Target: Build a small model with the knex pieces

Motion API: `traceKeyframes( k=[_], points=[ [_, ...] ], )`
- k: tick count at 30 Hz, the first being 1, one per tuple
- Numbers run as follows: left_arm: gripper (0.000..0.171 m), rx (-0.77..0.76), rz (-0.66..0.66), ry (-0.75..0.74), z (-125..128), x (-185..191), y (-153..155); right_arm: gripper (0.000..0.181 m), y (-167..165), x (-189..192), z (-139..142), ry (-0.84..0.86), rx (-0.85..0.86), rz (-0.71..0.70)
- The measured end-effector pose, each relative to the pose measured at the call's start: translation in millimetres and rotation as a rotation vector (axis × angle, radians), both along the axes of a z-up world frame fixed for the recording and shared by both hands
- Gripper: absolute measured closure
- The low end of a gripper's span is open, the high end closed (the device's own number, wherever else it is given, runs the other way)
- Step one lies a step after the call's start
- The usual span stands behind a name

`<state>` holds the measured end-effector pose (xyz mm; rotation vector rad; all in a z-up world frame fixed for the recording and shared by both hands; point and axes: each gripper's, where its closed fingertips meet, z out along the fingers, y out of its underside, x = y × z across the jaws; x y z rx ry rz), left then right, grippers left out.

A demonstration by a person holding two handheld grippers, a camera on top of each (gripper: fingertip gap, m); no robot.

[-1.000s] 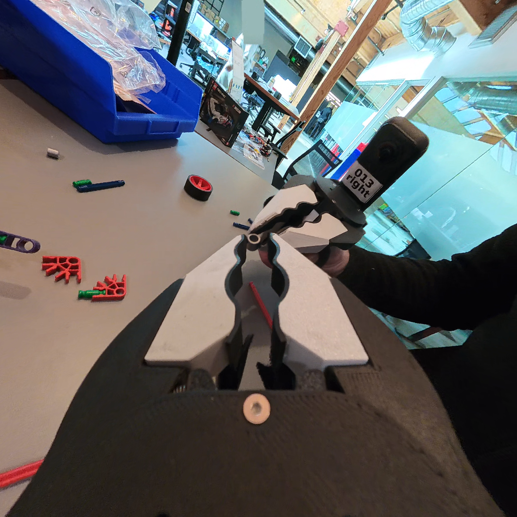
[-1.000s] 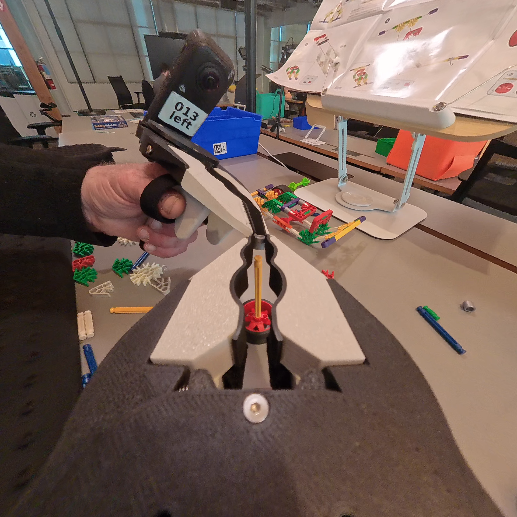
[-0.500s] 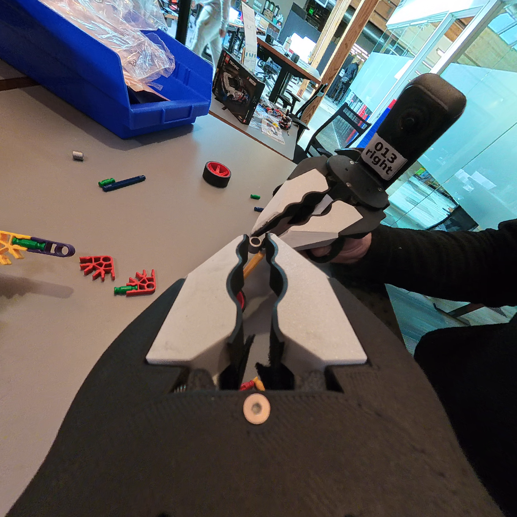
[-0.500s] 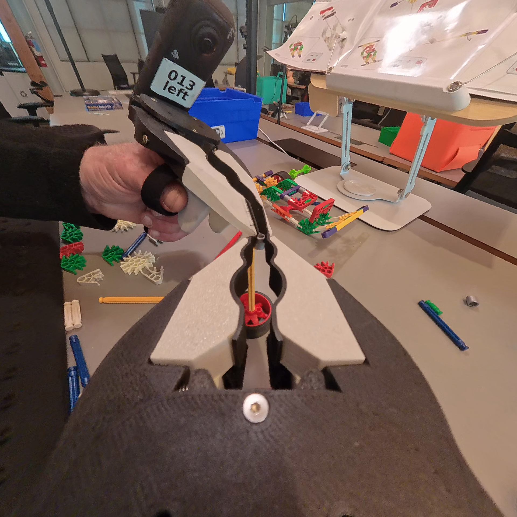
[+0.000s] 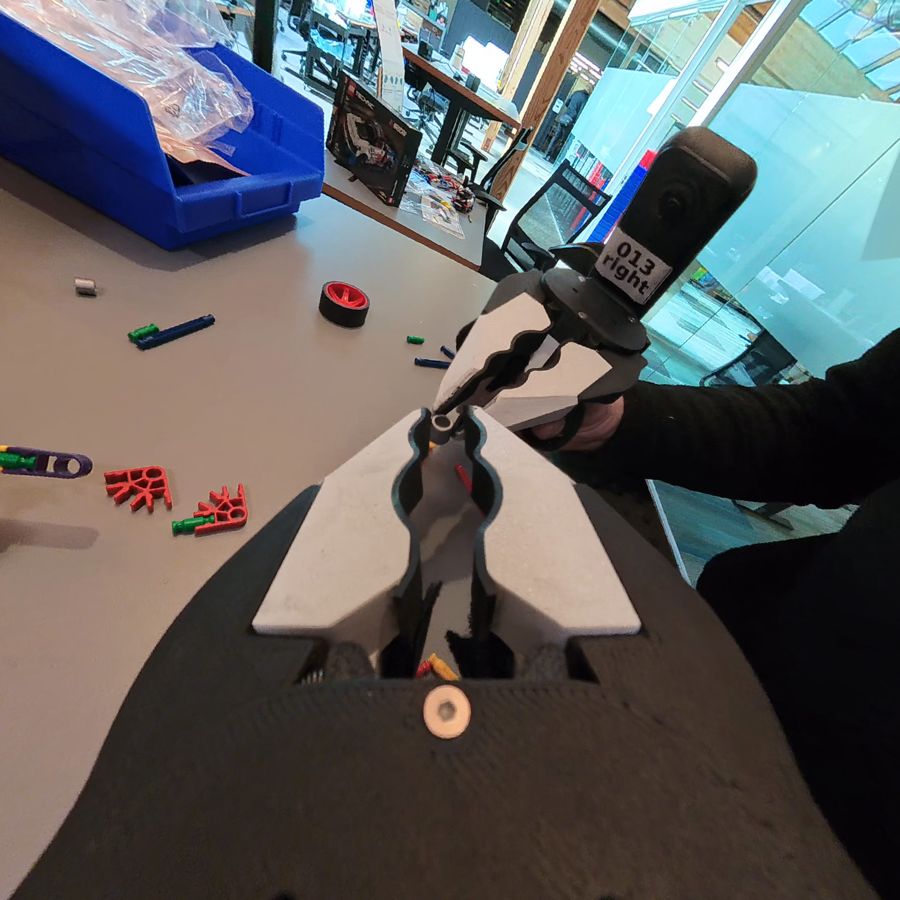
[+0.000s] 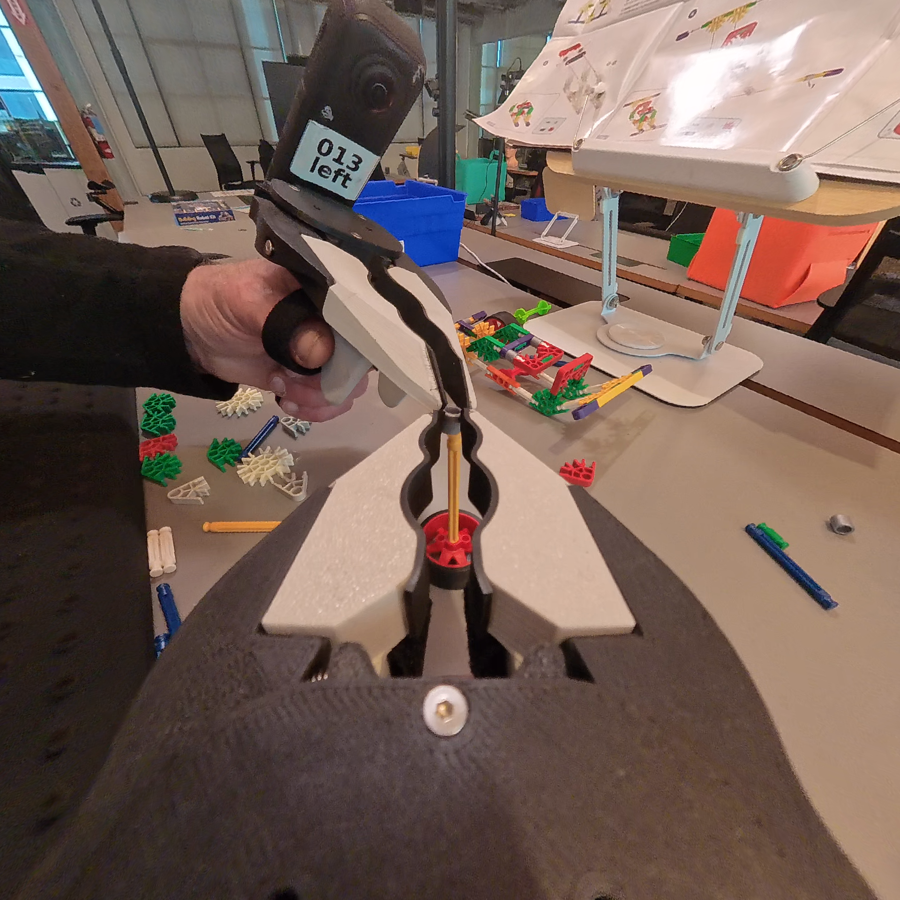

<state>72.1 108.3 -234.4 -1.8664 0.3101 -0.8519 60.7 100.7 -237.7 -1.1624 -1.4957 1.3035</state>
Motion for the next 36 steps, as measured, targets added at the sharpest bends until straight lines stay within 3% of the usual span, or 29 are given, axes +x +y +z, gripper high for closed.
traceKeyframes(
  k=[13, 36],
  points=[
    [0.154, 0.037, -0.033, 0.096, -1.5, 7.9, -1.6, 0.177, -0.3, 3.0, -4.2, -0.010, 0.033, -0.004],
    [0.156, 0.075, -0.002, -0.045, 5.8, 2.5, -3.2, 0.179, -2.1, -0.4, 0.1, -0.133, 0.183, -0.018]
  ],
)
